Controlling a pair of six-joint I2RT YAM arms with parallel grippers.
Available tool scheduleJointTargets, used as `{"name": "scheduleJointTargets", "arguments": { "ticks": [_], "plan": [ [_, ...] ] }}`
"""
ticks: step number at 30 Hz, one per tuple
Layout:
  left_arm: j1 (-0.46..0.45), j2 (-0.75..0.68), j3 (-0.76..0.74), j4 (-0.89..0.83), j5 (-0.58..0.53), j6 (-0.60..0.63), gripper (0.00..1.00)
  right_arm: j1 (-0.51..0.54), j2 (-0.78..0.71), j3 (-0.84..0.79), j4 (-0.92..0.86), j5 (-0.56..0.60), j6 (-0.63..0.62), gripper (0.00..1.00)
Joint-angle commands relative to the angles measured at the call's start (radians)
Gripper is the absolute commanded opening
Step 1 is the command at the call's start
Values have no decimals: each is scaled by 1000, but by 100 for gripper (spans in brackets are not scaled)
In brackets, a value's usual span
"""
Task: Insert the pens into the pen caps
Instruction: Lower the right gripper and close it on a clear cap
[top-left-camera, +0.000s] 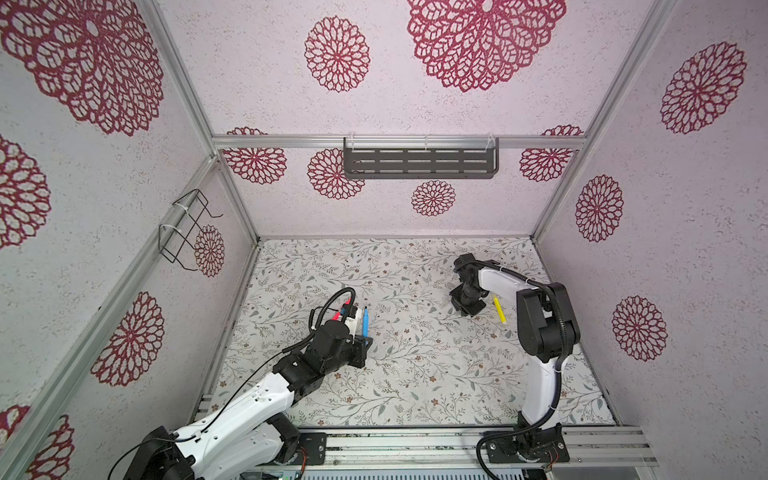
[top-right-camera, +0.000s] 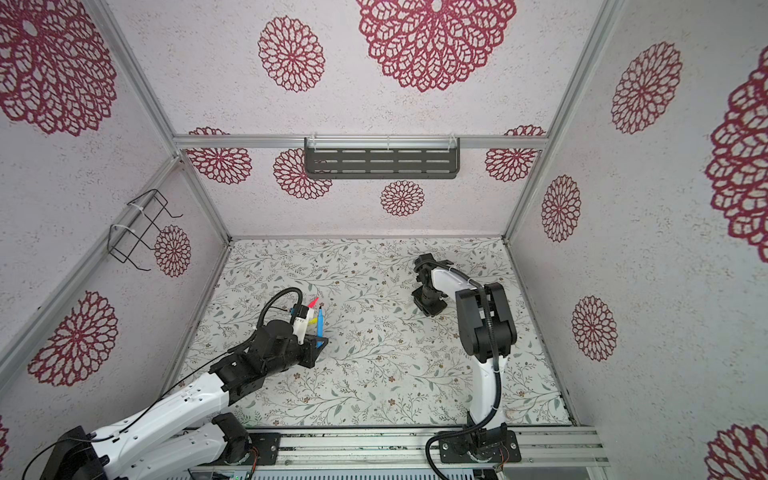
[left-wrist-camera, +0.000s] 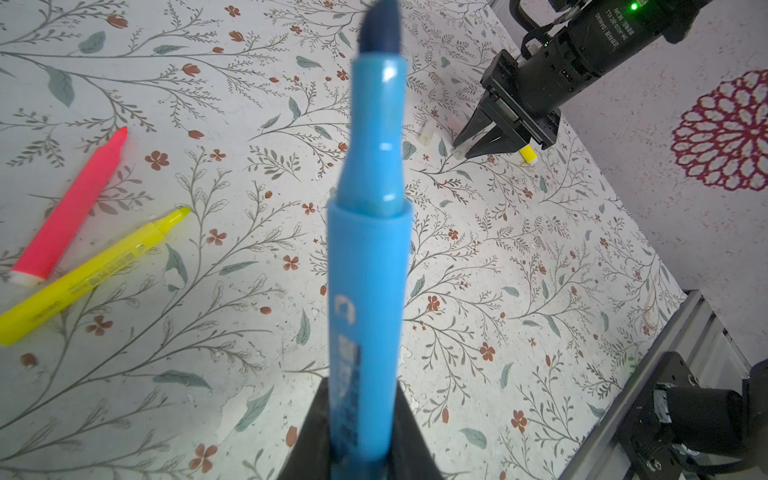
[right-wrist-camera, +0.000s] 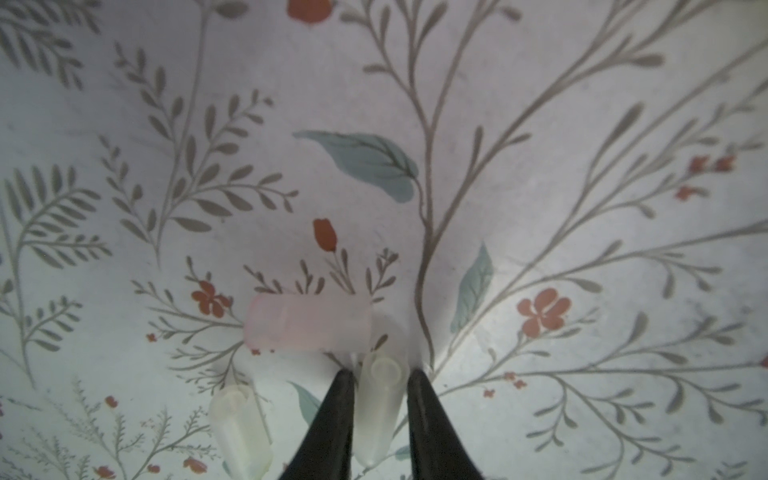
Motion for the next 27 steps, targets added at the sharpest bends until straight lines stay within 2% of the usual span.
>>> {"name": "scheduleJointTargets", "arguments": {
  "ticks": [1,9,16,21,27],
  "plan": [
    [11,-17,3,-8,-14,12,0,-6,26,-31,-15,32,2,22],
    [14,-28,-6,-9,-14,12,0,-1,-23,-83,58,11,-39,0],
    [14,-35,-17,19,-4,5,0,15,-134,-119,79,15,-96,0],
    [14,-41,-21,47,4,5,0,16,-251,-145,144,-25,-183,0],
    [14,-42,-19,80,7,5,0,22,-472,-314,446,-162,-275,0]
  ]
}}
